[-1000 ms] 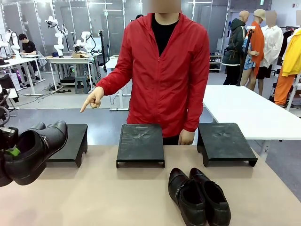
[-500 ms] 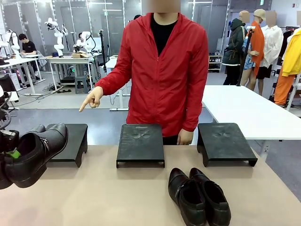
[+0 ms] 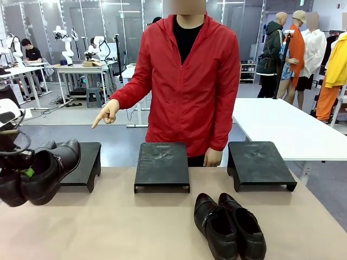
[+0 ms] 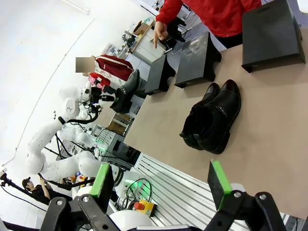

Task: Place the shoes on the stand as instructed by the person.
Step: Pick up one pair of Shoes and place it on the Shoes Stand indicated by the person.

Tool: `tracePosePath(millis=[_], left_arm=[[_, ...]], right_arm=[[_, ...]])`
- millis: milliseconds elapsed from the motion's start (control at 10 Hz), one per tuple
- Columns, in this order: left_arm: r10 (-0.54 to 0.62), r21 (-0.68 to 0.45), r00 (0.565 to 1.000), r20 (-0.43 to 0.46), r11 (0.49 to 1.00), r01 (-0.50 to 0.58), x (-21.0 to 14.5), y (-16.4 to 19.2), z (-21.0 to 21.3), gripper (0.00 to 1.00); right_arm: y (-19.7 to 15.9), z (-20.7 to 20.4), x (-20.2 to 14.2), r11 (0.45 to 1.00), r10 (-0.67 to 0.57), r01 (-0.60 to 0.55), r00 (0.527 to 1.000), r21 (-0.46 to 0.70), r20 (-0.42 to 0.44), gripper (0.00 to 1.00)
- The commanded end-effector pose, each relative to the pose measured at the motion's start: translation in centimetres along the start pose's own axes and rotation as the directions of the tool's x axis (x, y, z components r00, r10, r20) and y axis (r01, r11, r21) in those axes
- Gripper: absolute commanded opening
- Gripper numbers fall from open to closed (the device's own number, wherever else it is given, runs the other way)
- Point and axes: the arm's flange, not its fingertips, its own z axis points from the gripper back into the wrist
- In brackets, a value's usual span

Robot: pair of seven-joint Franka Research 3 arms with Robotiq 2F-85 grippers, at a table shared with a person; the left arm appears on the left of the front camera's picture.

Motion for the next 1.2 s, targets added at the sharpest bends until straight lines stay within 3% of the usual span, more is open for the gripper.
tracePosePath(millis=[0,600,1100], left_arm=[[-0.055,0.023,0.996,0.067,0.998,0.053,5.0,0.8,-0.9,0.07],[-0.149,0.090,0.978,0.145,0.987,0.137,11.8,1.8,-5.9,0.07],[-0.082,0.098,0.974,0.212,0.993,0.062,14.5,2.7,-9.4,0.07]], right_arm=[[0.3,0.3,-0.2,1.000,0.019,-0.019,1.000,0.008,0.013,1.00],[0.3,0.3,-0.2,1.000,0.019,-0.019,1.000,0.008,0.013,1.00],[0.3,0.3,-0.2,1.000,0.019,-0.019,1.000,0.008,0.013,1.00]])
